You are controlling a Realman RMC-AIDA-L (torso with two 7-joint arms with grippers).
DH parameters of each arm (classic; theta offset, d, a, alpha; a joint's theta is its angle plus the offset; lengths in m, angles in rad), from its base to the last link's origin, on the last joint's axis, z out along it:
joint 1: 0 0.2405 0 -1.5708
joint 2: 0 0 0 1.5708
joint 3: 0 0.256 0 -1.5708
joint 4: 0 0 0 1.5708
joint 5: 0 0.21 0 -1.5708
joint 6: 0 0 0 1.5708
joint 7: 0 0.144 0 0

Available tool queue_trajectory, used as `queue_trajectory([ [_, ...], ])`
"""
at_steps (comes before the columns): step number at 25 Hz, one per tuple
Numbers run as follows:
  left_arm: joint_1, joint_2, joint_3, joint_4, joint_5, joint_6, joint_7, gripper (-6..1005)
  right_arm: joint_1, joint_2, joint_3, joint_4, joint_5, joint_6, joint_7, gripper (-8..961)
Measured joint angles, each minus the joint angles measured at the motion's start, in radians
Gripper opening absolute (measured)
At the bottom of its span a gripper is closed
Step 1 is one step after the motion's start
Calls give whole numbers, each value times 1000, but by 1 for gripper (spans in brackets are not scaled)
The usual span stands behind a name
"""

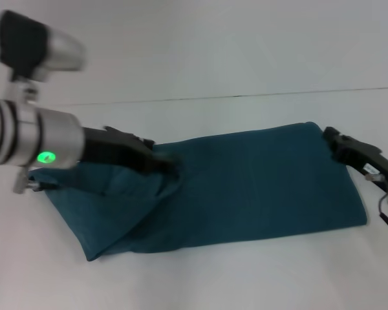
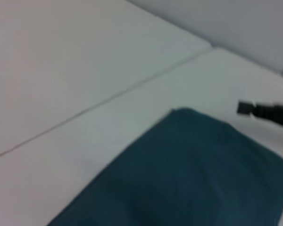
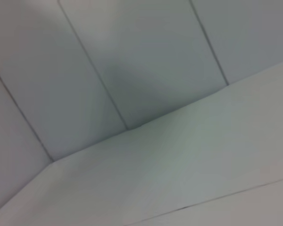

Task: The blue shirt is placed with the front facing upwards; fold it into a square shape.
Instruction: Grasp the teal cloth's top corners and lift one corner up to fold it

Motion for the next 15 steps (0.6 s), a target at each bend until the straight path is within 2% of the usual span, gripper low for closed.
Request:
queue_trajectory([
  [7,-27,-3,198,58,149,-11,-53,607,-10,0,1,-11,3,-1,1,30],
  [8,-27,-3,198,58,149,-11,-53,621,-10,0,0,-11,3,-2,1,31],
  [9,-44,-3,267,81,241,-7,-117,635,-10,0,0,-11,3,-2,2,31],
  [15,-105,-5,426,35,444,-8,-250,735,-10,2,0,-4,3,-3,2,32],
])
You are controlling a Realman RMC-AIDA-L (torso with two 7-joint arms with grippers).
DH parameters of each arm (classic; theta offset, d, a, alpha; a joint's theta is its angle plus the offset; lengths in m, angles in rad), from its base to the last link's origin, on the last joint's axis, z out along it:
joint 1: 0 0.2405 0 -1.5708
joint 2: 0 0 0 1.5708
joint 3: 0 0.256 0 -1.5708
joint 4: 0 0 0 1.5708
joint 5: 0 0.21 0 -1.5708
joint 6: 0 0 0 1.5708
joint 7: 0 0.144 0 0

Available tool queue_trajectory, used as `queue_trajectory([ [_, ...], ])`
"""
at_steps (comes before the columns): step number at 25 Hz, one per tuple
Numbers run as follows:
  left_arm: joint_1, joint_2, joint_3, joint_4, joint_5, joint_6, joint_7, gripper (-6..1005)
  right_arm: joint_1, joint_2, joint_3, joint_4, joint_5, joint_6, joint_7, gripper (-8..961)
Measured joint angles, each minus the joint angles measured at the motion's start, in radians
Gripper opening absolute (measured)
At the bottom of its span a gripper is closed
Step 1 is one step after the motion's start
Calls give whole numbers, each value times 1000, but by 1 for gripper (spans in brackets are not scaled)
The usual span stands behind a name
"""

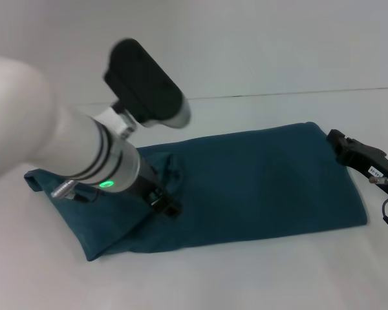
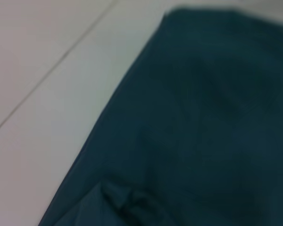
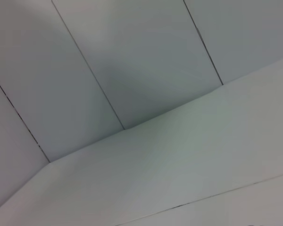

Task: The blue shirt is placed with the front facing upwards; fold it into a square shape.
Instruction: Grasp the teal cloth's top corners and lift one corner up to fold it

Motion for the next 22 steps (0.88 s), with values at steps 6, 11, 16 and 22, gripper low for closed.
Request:
queue_trajectory([
  [6,-39,-1,48,-42,46,0,-50,775,0,0,0,1,0,-1,3,34],
  [11,-67,-1,51,-104,79,-19,-84,772,0,0,-3,1,0,-1,15,35],
  [16,-85,-1,53,-146,83,-37,-87,641,0,0,-1,1,0,-1,15,36],
  [22,-91,3,37,-163,83,-35,-89,463,0,0,1,2,0,-1,15,38],
])
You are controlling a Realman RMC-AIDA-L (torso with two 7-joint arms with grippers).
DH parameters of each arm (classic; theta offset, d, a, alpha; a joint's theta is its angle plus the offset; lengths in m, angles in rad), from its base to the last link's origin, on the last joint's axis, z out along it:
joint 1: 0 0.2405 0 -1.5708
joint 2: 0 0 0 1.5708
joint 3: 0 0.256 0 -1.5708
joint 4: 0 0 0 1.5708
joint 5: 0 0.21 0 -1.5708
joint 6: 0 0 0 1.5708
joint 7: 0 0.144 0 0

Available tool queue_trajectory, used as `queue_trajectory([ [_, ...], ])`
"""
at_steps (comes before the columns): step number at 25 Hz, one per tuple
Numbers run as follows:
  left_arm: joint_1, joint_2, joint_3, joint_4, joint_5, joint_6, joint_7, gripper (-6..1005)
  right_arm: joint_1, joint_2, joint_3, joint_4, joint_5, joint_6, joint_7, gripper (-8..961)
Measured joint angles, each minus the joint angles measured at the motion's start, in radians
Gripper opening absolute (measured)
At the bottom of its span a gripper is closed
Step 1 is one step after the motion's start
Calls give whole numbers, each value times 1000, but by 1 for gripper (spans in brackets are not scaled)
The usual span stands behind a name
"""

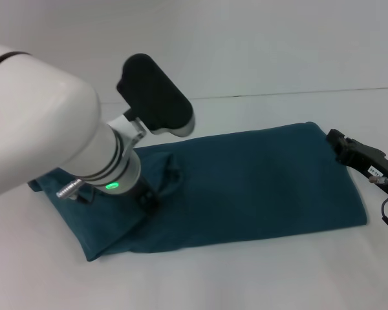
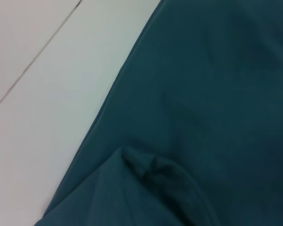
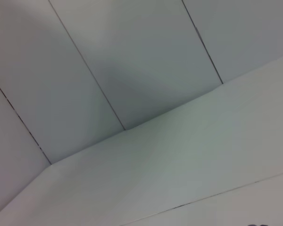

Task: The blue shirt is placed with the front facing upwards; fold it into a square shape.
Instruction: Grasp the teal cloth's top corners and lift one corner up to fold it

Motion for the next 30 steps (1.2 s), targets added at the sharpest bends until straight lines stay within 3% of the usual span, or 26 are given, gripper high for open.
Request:
queue_trajectory([
  [8,32,3,-136,1,2,8,-17,288,0,0,1,-2,0,2,0,40],
  [14,60,4,-258,19,2,31,-17,62,-1,0,3,-1,3,2,1,41],
  [16,60,4,-258,19,2,31,-17,55,-1,0,3,-1,3,2,1,42],
  [18,94,8,-391,23,2,48,-13,48,-1,0,3,-1,3,2,1,42],
  [30,229,5,-619,93,1,78,-17,46,5,0,0,-2,3,10,4,45],
])
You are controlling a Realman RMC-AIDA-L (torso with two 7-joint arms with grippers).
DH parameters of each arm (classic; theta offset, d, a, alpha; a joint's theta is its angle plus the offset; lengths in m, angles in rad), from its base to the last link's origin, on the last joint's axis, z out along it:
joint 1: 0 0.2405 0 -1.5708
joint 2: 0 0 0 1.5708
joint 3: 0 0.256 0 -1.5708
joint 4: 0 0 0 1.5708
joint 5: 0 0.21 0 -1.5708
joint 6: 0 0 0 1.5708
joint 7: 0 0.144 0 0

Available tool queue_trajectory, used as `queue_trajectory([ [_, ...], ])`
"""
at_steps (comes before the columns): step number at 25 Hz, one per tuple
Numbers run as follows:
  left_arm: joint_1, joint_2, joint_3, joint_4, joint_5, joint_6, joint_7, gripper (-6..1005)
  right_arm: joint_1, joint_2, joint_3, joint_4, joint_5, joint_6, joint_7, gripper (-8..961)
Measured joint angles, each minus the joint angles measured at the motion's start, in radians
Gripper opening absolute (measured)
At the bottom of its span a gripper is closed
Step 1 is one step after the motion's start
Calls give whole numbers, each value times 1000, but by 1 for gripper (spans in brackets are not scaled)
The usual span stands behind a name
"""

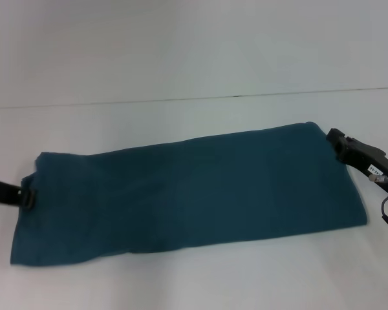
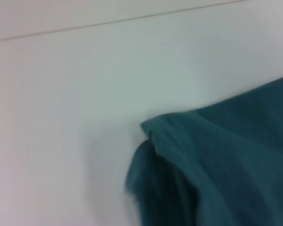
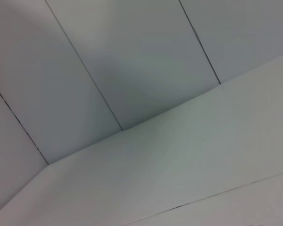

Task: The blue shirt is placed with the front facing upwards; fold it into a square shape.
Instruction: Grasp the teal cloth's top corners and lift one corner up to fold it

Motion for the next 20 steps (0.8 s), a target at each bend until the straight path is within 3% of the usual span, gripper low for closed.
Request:
queue_trajectory([
  [7,11,4,-119,-46,-1,-23,7,46,5,0,-3,0,0,2,0,47],
  [15,30,3,-158,-34,-7,-13,8,41,5,0,-3,0,0,2,0,49],
  [19,38,-1,-159,-5,-48,-12,14,119,5,0,-4,0,0,2,1,50],
  [20,36,0,-159,-7,-56,-12,18,177,5,0,-5,-1,0,2,1,50],
])
